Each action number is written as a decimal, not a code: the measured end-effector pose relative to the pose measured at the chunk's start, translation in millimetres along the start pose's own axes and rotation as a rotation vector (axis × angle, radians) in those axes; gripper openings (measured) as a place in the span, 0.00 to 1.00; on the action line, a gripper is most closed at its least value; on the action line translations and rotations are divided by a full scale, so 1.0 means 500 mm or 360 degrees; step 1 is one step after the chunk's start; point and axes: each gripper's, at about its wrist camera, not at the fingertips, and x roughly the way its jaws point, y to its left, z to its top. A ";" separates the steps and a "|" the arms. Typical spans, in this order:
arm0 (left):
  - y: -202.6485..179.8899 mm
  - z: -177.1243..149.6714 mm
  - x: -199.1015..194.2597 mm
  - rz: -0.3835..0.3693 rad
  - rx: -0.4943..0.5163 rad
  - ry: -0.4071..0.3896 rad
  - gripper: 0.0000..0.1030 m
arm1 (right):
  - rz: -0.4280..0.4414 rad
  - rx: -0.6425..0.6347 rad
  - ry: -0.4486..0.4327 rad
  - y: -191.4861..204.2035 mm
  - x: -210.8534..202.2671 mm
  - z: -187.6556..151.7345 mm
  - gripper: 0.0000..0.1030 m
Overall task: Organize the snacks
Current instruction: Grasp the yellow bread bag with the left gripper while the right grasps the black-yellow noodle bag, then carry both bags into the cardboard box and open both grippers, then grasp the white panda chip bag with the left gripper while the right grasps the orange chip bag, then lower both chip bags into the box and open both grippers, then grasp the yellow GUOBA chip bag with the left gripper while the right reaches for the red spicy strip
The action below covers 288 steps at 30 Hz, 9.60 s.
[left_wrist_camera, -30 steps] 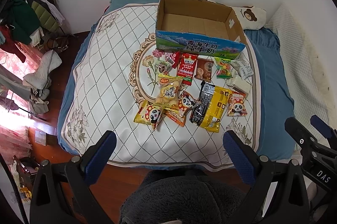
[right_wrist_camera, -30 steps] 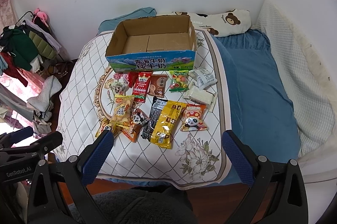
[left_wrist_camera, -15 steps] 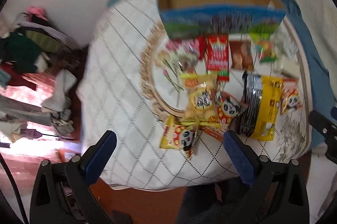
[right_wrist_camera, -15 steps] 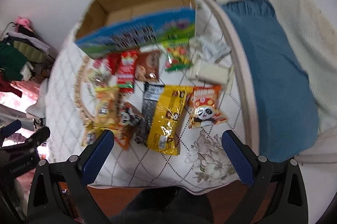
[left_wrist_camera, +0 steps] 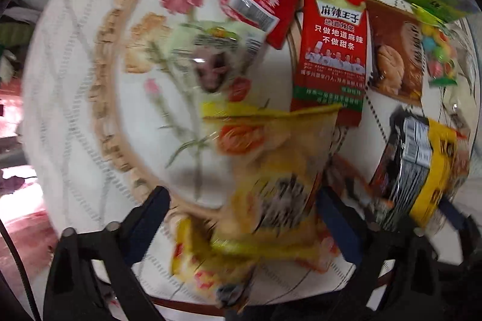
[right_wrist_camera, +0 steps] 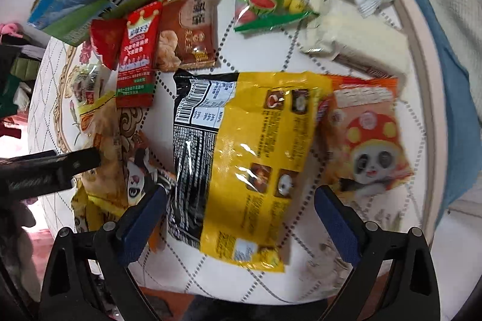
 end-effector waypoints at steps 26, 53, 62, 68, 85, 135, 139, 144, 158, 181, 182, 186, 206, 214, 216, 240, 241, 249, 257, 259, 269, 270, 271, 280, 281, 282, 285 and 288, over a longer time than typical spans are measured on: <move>0.114 -0.163 0.042 -0.0169 -0.0144 0.0008 0.61 | -0.0186 -0.0285 0.0132 0.063 0.111 0.020 0.86; 0.091 -0.343 -0.293 -0.0307 -0.0256 -0.0316 0.43 | 0.0358 -0.0234 -0.0123 -0.011 -0.168 -0.039 0.81; 0.028 -0.182 -0.535 -0.0513 -0.0139 -0.0543 0.43 | 0.0549 -0.0248 -0.0377 -0.057 -0.386 0.108 0.81; -0.013 0.022 -0.560 -0.0423 -0.0107 -0.0572 0.43 | 0.0444 -0.0298 -0.0473 -0.054 -0.390 0.298 0.81; -0.015 0.347 -0.335 -0.0359 -0.0221 -0.0131 0.43 | 0.0261 -0.0290 -0.0125 0.089 -0.092 0.607 0.81; 0.022 -0.025 -0.546 -0.0206 -0.0190 -0.0888 0.97 | 0.0127 -0.0309 -0.0651 0.036 -0.370 0.311 0.97; 0.029 -0.078 -0.522 -0.0180 -0.0202 -0.0875 0.97 | 0.0221 -0.0234 -0.0570 0.012 -0.356 0.262 0.97; 0.026 -0.171 -0.421 -0.0137 -0.0178 -0.0694 0.97 | 0.0270 -0.0151 -0.0393 -0.028 -0.301 0.183 0.97; -0.069 -0.272 -0.065 -0.0159 0.0079 0.0034 0.91 | 0.0041 0.0124 -0.0021 -0.229 -0.094 0.037 0.97; -0.068 -0.237 -0.008 -0.0466 -0.0317 0.0123 0.69 | 0.0052 -0.0041 0.0151 -0.206 0.014 -0.042 0.65; -0.066 -0.241 -0.004 -0.0475 -0.0333 0.0127 0.69 | 0.0050 -0.0040 0.0158 -0.211 0.018 -0.044 0.65; -0.056 -0.270 0.004 -0.0472 -0.0373 0.0094 0.67 | 0.0014 -0.0074 0.0148 -0.212 0.030 -0.053 0.65; -0.067 -0.268 -0.350 -0.0474 -0.0113 -0.0311 0.48 | 0.0362 -0.0105 -0.0228 -0.148 -0.204 0.045 0.53; -0.041 -0.039 -0.530 -0.0370 0.0001 -0.0562 0.48 | 0.0325 -0.0222 -0.0505 -0.066 -0.312 0.309 0.53; -0.032 0.022 -0.530 -0.0301 0.0006 -0.0593 0.49 | 0.0301 -0.0217 -0.0514 -0.042 -0.303 0.386 0.53; 0.051 0.343 -0.381 -0.0181 -0.0198 -0.0364 0.92 | 0.0091 -0.0200 -0.0289 0.017 -0.110 0.663 0.94; 0.049 0.338 -0.381 -0.0188 -0.0198 -0.0368 0.92 | 0.0100 -0.0204 -0.0284 0.018 -0.111 0.661 0.94; 0.029 0.262 -0.369 -0.0236 -0.0212 -0.0402 0.92 | 0.0071 -0.0228 -0.0280 0.023 -0.124 0.610 0.94; 0.018 0.179 -0.372 -0.0199 -0.0241 -0.0477 0.92 | 0.0029 -0.0274 -0.0310 0.025 -0.135 0.549 0.94; 0.016 0.163 -0.380 -0.0191 -0.0250 -0.0503 0.92 | 0.0025 -0.0284 -0.0332 0.025 -0.145 0.534 0.94; 0.005 0.058 -0.446 -0.0133 -0.0220 -0.0718 0.92 | -0.0013 -0.0356 -0.0528 0.038 -0.232 0.430 0.94; 0.005 0.043 -0.454 -0.0130 -0.0217 -0.0742 0.92 | -0.0013 -0.0360 -0.0543 0.039 -0.240 0.421 0.94; 0.004 0.030 -0.460 -0.0124 -0.0215 -0.0763 0.92 | -0.0017 -0.0365 -0.0564 0.041 -0.251 0.409 0.94; -0.012 -0.080 -0.527 -0.0086 -0.0180 -0.0974 0.92 | -0.0026 -0.0383 -0.0782 0.038 -0.353 0.298 0.94; -0.013 -0.091 -0.531 -0.0092 -0.0176 -0.0981 0.92 | -0.0023 -0.0376 -0.0801 0.035 -0.362 0.289 0.94; -0.015 -0.105 -0.535 -0.0097 -0.0172 -0.0992 0.92 | -0.0019 -0.0368 -0.0820 0.033 -0.372 0.280 0.94; -0.019 -0.135 -0.543 -0.0107 -0.0169 -0.1006 0.92 | 0.0021 -0.0344 -0.0847 0.027 -0.399 0.251 0.94; -0.014 -0.165 -0.540 -0.0132 -0.0190 -0.0990 0.92 | 0.0100 -0.0325 -0.0808 0.023 -0.409 0.223 0.94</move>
